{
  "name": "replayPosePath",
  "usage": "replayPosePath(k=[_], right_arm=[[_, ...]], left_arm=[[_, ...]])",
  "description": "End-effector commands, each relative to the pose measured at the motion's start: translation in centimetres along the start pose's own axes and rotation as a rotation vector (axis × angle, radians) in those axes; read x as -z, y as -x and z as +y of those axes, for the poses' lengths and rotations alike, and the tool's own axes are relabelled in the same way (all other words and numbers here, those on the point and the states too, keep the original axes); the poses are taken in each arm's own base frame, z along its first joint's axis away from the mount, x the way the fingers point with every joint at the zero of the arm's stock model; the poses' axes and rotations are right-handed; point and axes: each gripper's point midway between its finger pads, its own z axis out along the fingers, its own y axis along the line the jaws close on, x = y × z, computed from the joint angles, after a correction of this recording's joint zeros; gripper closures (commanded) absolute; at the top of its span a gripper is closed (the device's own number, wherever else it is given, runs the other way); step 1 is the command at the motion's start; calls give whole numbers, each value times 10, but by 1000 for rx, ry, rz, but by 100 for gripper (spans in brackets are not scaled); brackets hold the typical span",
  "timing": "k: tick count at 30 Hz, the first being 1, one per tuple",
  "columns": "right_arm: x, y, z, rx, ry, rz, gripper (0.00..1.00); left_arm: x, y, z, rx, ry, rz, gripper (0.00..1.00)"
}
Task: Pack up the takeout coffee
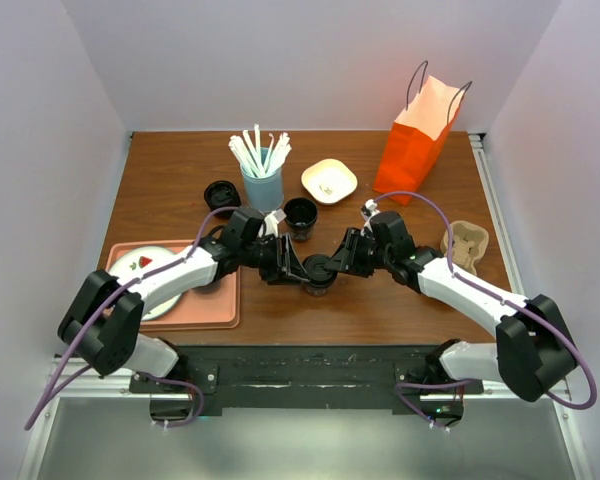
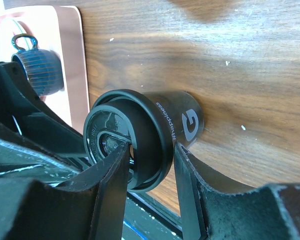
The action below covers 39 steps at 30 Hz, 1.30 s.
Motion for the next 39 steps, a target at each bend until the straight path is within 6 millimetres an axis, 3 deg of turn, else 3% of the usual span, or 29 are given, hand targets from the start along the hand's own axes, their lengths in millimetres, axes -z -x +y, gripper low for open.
replayPosePath(k=[1,6,16,23,29,39], right_arm=[[1,-22,-38,-22,-149,46,58],[-1,-25,-41,-28,-149,50,58],[-5,-35,-54,-32,-177,70,58],[-8,-47,-67,-39,-210,98,59],[-7,-49,-73,-32,-227,105,59],[-10,-55,-81,-45,-255,123,59]], left_arm=[[-12,1,-3,15,-26,-10,57],[-19,3,9,22,15,-14,60],[-25,-2,35,37,100,-2,85],[-28,-9,59,41,172,9,95],[-31,-17,78,57,227,30,100],[-28,-23,103,43,323,33,99]])
